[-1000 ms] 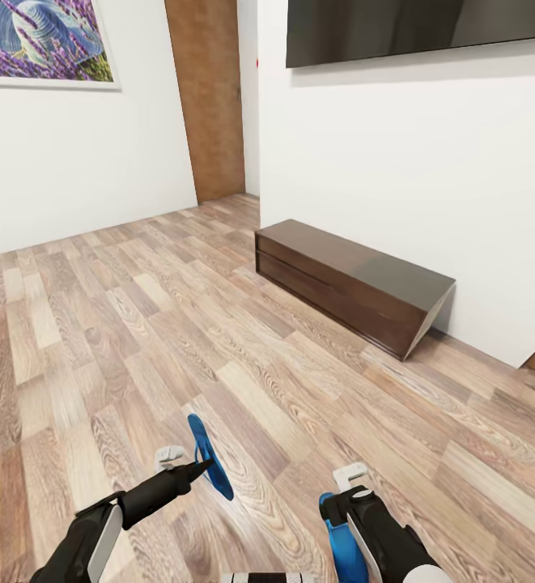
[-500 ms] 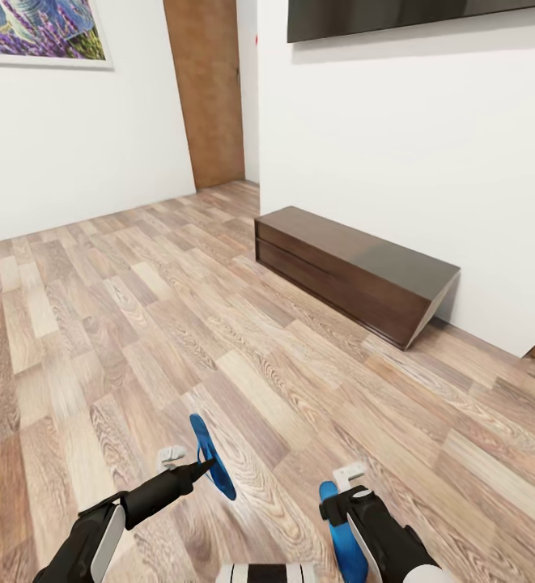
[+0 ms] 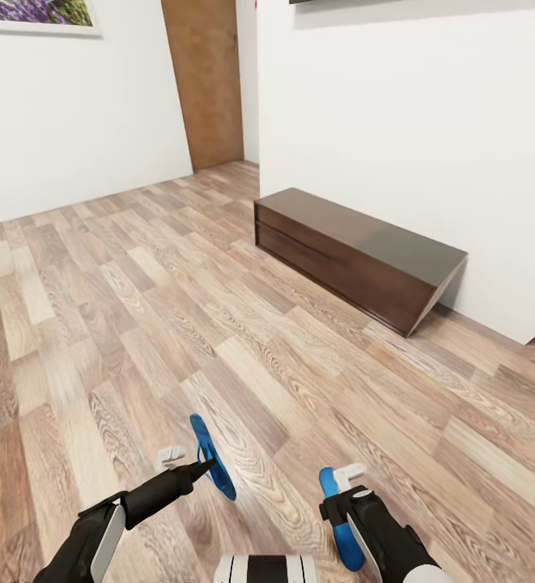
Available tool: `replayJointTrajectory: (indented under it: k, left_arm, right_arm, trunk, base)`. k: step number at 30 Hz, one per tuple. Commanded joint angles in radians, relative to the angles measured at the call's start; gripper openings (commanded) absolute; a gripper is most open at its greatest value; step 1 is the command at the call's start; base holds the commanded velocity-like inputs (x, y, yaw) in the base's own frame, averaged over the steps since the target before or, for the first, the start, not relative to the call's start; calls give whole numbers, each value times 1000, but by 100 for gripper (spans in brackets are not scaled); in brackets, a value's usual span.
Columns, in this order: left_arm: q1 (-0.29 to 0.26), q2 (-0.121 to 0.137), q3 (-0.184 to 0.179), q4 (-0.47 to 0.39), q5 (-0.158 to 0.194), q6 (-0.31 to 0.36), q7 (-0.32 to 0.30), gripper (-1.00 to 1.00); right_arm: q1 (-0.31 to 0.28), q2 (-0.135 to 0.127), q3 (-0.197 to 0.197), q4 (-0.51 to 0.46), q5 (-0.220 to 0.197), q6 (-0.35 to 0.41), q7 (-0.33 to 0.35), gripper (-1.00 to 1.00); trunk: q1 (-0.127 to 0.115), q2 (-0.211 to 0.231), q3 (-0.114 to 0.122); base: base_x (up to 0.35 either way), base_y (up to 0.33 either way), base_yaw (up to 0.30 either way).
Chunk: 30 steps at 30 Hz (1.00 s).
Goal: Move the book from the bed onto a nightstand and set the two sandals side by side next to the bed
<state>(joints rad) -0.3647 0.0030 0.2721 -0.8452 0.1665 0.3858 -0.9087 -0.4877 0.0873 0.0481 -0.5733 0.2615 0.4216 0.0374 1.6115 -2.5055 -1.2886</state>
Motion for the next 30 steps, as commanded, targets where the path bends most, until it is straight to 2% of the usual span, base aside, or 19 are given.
replayJointTrajectory:
  k: [1,30]
  left_arm:
    - [0,0,1,0,7,9,-2,-100]
    - [0,-1,1,0,7,9,-2,-100]
  right_arm:
    - [0,0,1,-2,11,6,4,100]
    - [0,-1,-3,-2,10,6,3,100]
  trunk:
    - [0,-1,-5]
    - [13,-7,-117]
  base:
    - [0,0,0]
    - [0,0,0]
